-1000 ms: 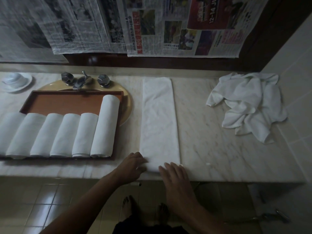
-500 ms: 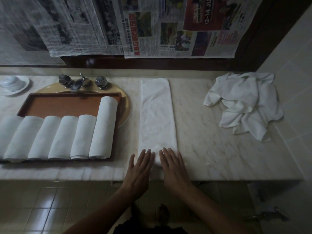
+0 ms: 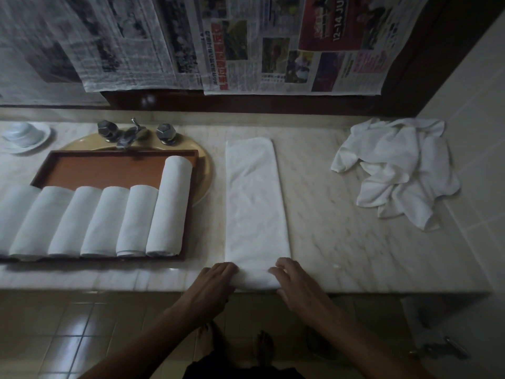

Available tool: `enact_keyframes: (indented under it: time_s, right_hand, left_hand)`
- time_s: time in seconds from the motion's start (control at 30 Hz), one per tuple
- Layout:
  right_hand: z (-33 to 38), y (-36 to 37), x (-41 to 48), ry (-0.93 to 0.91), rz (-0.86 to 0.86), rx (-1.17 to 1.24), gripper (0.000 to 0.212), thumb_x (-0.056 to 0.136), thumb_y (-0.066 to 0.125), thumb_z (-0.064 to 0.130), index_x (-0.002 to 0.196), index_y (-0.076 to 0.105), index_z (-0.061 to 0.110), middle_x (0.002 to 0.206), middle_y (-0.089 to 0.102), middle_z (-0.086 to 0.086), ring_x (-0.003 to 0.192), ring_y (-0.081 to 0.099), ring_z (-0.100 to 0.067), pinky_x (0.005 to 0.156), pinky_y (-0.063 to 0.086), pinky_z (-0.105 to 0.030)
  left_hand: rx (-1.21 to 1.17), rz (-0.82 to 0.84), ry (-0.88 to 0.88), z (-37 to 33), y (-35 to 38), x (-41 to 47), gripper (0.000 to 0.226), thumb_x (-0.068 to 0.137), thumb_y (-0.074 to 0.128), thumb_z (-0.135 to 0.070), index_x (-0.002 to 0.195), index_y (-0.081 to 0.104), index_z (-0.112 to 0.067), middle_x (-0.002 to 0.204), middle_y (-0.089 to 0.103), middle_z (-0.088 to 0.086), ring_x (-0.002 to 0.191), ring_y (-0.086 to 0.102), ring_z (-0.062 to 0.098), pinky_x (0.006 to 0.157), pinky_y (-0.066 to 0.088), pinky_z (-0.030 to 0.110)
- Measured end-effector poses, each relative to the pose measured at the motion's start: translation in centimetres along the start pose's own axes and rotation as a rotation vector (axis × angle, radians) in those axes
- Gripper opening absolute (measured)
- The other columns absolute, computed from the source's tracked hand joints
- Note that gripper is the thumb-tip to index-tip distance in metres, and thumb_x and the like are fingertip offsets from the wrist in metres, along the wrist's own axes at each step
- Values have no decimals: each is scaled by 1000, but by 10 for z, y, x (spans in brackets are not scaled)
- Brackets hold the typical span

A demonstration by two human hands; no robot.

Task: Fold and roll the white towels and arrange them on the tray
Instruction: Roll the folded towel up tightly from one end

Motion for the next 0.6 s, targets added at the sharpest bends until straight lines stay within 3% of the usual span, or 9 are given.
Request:
enact_keyframes:
  time_s: [0.1,0.27,0.4,0.53,0.6]
  right_hand:
    - [-1,-11,-2,-5,6,38,49,90,75,19,136,59,15,126,58,-3,111,60,-22,86,56,-34]
    - [-5,-26,5,146,15,168,38,100,64,32,135,58,21,134,60,2,121,54,-18,103,45,-34]
    - [5,-23,-4,96,-198,57,27,96,58,25,120,67,18,124,66,-3,114,60,-24,94,55,-45]
    - [33,-1,-22,73,-268,-51,39,100,50,26,136,62,17,146,56,-12,136,50,-34,113,38,-54]
    - [36,12,-25,78,-218,-88,49,100,52,22,148,51,19,158,43,-13,148,36,-36,119,26,-57]
  left_hand:
    - [-139,-24,-43,5,-1,-3,34,90,71,-21,122,58,-23,119,52,-10,101,57,13,83,49,32]
    - [-301,-47,-192,15,-10,-1,35,92,74,-26,125,64,-27,115,57,-14,100,56,3,84,44,21]
    - [-383,-64,-311,16,-15,-1,23,95,71,-27,115,60,-32,106,62,-15,93,60,0,70,39,10]
    - [-443,-93,-387,16,-20,3,12,96,69,-26,107,64,-28,101,65,-11,88,62,0,64,42,10]
    - [-448,-114,-404,15,-18,3,11,96,68,-30,107,65,-28,104,64,-9,89,63,5,69,46,21]
Point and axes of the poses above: each hand's wrist, its own x-axis towards the middle knuckle, its own y-axis out of the palm, z = x × y, the point moved 6 cm from there along x, towards the middle knuckle
